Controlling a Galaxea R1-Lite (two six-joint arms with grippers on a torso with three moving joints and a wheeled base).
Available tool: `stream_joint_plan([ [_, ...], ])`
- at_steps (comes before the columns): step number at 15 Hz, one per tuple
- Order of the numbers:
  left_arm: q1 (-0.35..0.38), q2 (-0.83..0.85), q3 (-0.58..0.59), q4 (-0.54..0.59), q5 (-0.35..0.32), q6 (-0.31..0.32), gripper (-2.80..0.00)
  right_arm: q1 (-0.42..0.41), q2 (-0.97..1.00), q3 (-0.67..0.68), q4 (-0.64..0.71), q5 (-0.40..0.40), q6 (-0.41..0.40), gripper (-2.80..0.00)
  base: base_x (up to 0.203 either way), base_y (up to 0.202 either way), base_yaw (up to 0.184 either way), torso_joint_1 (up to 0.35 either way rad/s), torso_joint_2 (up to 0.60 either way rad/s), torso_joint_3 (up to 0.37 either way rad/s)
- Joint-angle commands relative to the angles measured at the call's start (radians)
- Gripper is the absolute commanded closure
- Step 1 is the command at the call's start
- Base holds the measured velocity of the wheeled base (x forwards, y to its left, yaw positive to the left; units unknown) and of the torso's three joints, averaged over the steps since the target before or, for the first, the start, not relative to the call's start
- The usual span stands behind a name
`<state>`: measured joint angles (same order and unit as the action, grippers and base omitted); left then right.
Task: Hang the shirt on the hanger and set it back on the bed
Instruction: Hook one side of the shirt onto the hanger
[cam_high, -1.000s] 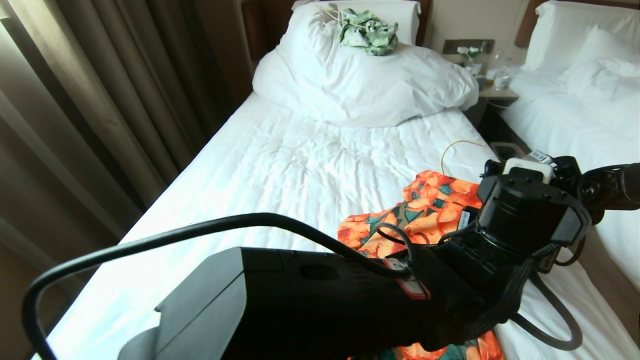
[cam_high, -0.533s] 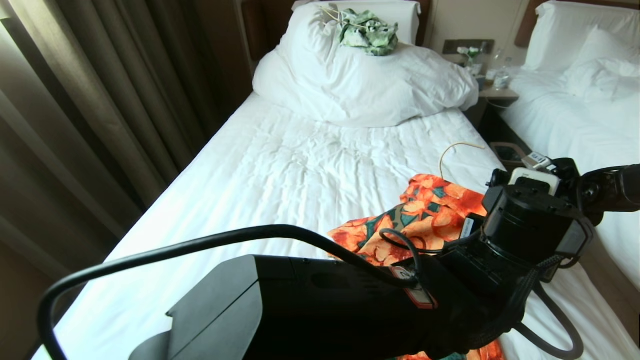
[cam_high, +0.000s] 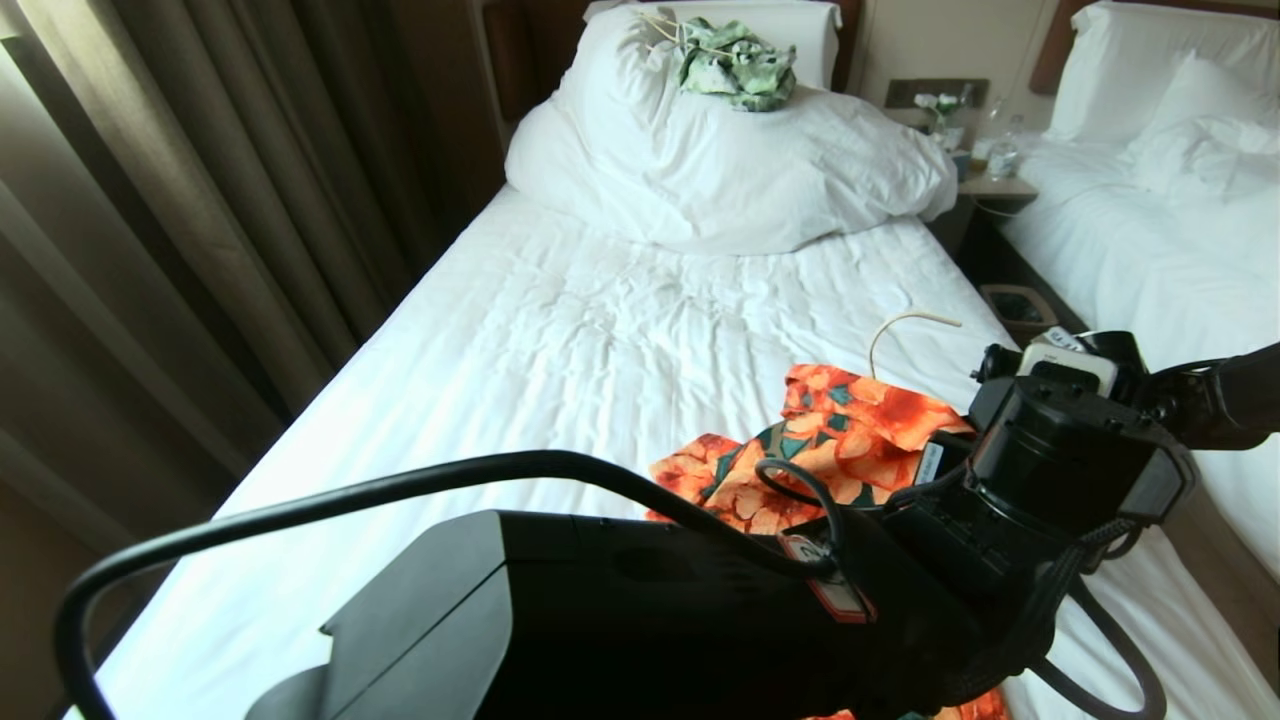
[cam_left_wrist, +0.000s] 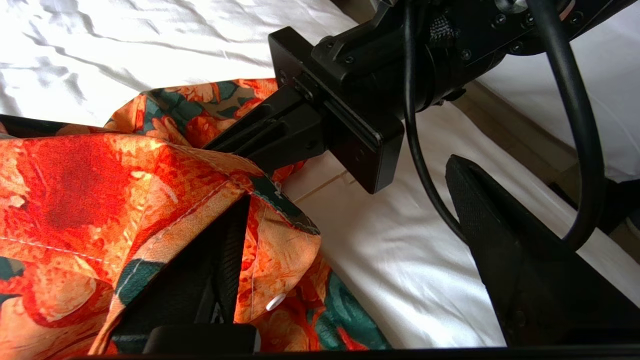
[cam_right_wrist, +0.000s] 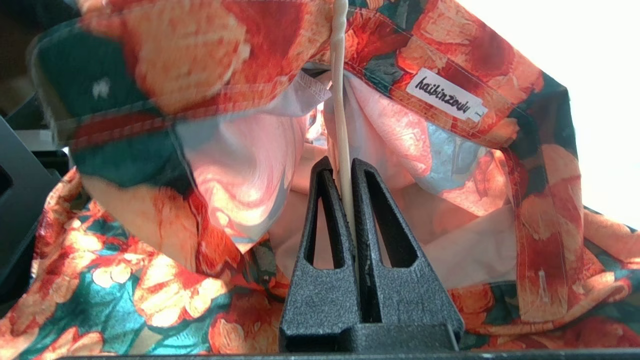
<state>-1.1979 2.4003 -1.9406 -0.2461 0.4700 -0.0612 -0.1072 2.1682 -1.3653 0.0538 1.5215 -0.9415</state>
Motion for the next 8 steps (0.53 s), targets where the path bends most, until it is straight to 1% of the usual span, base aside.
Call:
stream_joint_plan([
  [1,-0.004,-0.022,-0.001,0.068,-0.001,-0.004,-2.8,-0.006,0.007,0.038,-0.034,0.009,-0.005,0.0,0.0,0.0,0.0,0.0,0.0,0.0],
  [2,-0.01,-0.028,0.0,0.14,-0.011,-0.013,-2.8,-0.013,0.009,0.041,-0.035,0.009,-0.005,0.0,0.0,0.0,0.0,0.0,0.0,0.0],
  [4,-0.022,-0.039,-0.001,0.253,-0.05,-0.066,-2.8,-0.015,0.013,0.043,-0.035,0.009,-0.005,0.0,0.0,0.0,0.0,0.0,0.0,0.0],
  [6,-0.031,-0.044,0.0,0.37,-0.086,-0.078,-2.8,-0.014,0.013,0.038,-0.035,0.009,-0.005,0.0,0.0,0.0,0.0,0.0,0.0,0.0],
  [7,-0.036,-0.041,0.0,0.404,-0.102,-0.094,-2.8,-0.014,0.013,0.035,-0.035,0.009,-0.005,0.0,0.0,0.0,0.0,0.0,0.0,0.0],
  [8,-0.037,-0.038,0.004,0.411,-0.105,-0.102,-2.8,-0.014,0.013,0.029,-0.035,0.009,-0.005,0.0,0.0,0.0,0.0,0.0,0.0,0.0],
])
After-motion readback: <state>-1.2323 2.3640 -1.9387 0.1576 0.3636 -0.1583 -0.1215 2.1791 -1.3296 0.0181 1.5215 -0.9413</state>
